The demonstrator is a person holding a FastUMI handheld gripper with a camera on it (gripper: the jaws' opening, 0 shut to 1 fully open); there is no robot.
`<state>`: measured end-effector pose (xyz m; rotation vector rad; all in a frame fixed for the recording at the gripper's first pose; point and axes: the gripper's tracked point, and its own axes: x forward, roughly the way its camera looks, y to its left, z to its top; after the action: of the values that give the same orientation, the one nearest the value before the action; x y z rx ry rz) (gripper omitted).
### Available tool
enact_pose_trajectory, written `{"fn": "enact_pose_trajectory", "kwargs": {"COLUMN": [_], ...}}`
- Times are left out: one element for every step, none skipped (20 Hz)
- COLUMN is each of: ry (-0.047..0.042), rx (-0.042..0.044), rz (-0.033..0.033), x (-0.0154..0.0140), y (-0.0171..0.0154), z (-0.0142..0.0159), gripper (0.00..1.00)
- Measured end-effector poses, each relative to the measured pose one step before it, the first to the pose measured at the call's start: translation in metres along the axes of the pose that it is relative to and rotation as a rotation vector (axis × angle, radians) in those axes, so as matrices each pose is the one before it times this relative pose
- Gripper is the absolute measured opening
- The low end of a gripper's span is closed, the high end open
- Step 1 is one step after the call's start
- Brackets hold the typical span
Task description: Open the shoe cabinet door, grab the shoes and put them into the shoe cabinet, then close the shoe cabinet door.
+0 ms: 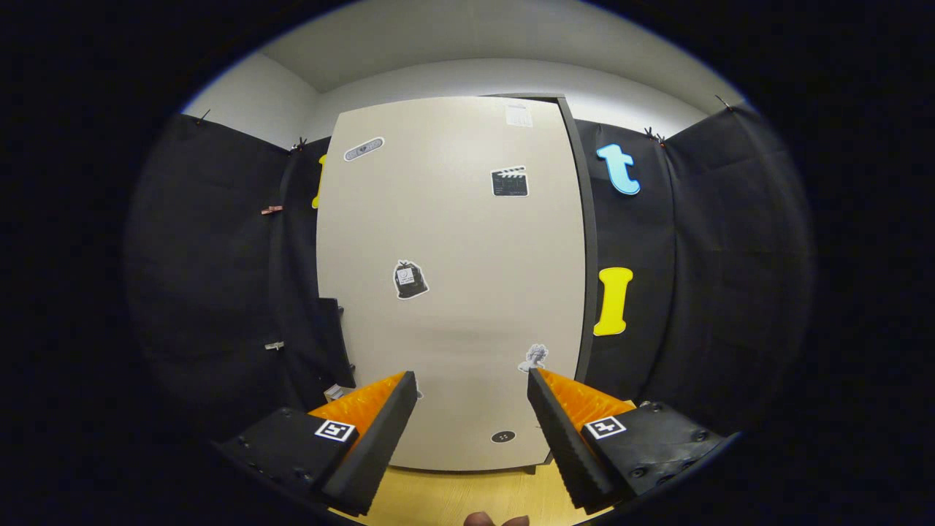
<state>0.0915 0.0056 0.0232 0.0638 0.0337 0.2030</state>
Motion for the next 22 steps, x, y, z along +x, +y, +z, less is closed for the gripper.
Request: {"fn": "enact_pose_trajectory", "kwargs": {"ry": [-0.00088, -0.00015, -0.00092, 0.00163, 0.00478, 0.00347, 0.00263, -0.00132, 0.00341, 0.00274, 0.00103, -0.00202, -0.00778, -0.00422, -0.00226, 0.00014, -0.00013, -0.00231, 0.00023, -0.0001, -0.00001, 0.00019], "rx": [-0.0023, -0.00227, -0.00239, -0.00047, 0.00186, 0.00306, 0.00264, 0.00317, 0.00228, 0.00192, 0.00185, 0.0015, 0.00009, -0.00115, -0.00179, -0.0009, 0.00042, 0.00095, -0.00094, -0.00251, -0.00353, -0.00172], "rz": [0.00483, 0.00156, 0.00251, 0.00062, 0.00456, 0.00362, -0.00043, -0.00027, -0.00099, 0.00126, -0.00094, 0.00152, -0.00439, -0.00453, -0.00488, -0.00478, -0.00589, -0.00335, -0.00351, -0.00264, -0.00097, 0.00143], "x": [-0.00087, -0.00061, -0.00134, -0.0003, -0.00041, 0.0003, 0.00015, -0.00058, 0.00017, 0.00124, 0.00014, 0.00004, -0.00086, -0.00002, -0.00062, -0.00004, 0.0003, 0.00016, -0.00098, 0.0006, 0.00203, 0.00031], "y": [-0.0005, -0.00066, -0.00051, -0.00125, 0.00019, 0.0006, -0.00109, -0.0008, -0.00091, -0.00023, -0.00073, -0.00139, -0.00163, -0.00257, -0.00258, -0.0025, -0.00308, -0.00247, -0.00222, -0.00341, -0.00139, -0.00162], "z": [0.00026, -0.00046, -0.00064, -0.00119, -0.00128, -0.00135, -0.00067, -0.00086, -0.00103, -0.00098, 0.00011, 0.00119, 0.0021, 0.00022, 0.00014, -0.00089, -0.00012, 0.0003, 0.0006, 0.00055, 0.00046, -0.00003], "gripper": [0.98, 0.98, 0.98, 0.98, 0.98, 0.98, 0.98, 0.98, 0.98, 0.98, 0.98, 0.98, 0.98, 0.98, 0.98, 0.98, 0.98, 0.98, 0.98, 0.98, 0.98, 0.98]}}
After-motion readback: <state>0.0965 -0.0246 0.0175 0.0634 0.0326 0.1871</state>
